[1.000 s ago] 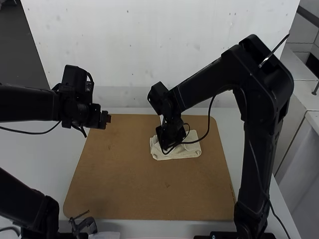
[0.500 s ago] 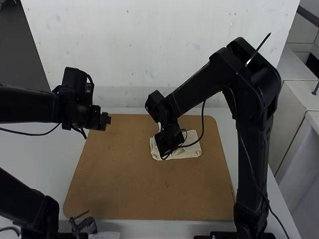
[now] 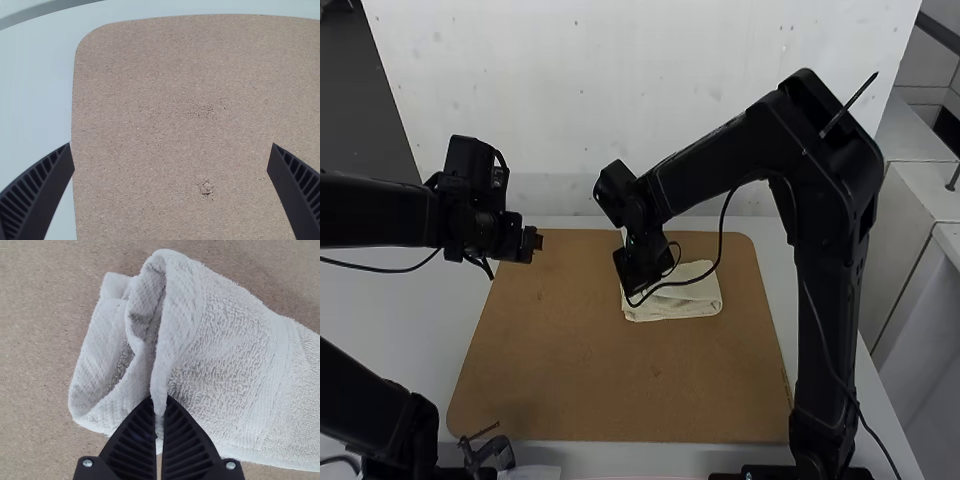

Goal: Fold the towel.

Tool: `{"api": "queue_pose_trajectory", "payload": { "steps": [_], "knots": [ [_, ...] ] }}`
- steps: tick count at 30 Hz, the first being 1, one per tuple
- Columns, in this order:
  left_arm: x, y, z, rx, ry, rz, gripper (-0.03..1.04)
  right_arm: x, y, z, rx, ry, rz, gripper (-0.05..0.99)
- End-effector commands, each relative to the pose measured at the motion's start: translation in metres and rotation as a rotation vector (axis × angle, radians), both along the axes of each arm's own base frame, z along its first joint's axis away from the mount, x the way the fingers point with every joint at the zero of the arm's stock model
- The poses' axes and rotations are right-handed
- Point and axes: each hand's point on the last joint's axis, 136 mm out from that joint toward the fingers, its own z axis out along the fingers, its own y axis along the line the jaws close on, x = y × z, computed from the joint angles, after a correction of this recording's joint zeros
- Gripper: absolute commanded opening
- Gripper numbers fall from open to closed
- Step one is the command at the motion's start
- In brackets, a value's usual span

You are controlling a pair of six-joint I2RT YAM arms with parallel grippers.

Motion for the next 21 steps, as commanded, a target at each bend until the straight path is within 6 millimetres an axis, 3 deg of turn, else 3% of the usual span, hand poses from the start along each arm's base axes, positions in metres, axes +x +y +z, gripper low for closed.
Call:
{"api": "queue_pose_trajectory", "payload": {
  "steps": [1,5,12,16,21],
  "knots": [
    [0.002,0.002,0.008,-0.005,-0.030,-0.004,1.00,0.000,0.020,0.020,0.036,-0.044,0.024,0.02],
    [0.003,0.001,0.009,-0.003,-0.037,-0.010,1.00,-0.005,0.029,0.016,0.030,-0.035,0.041,0.02],
    [0.004,0.001,0.008,-0.002,-0.039,-0.014,1.00,-0.008,0.026,0.002,-0.004,-0.010,0.043,0.03],
    [0.003,0.000,0.007,-0.006,-0.037,-0.018,1.00,-0.002,0.027,0.011,0.022,-0.024,0.032,0.48],
    [0.004,-0.001,0.008,-0.009,-0.039,-0.022,1.00,0.007,0.031,0.042,0.085,-0.077,0.021,0.68]
  ]
}}
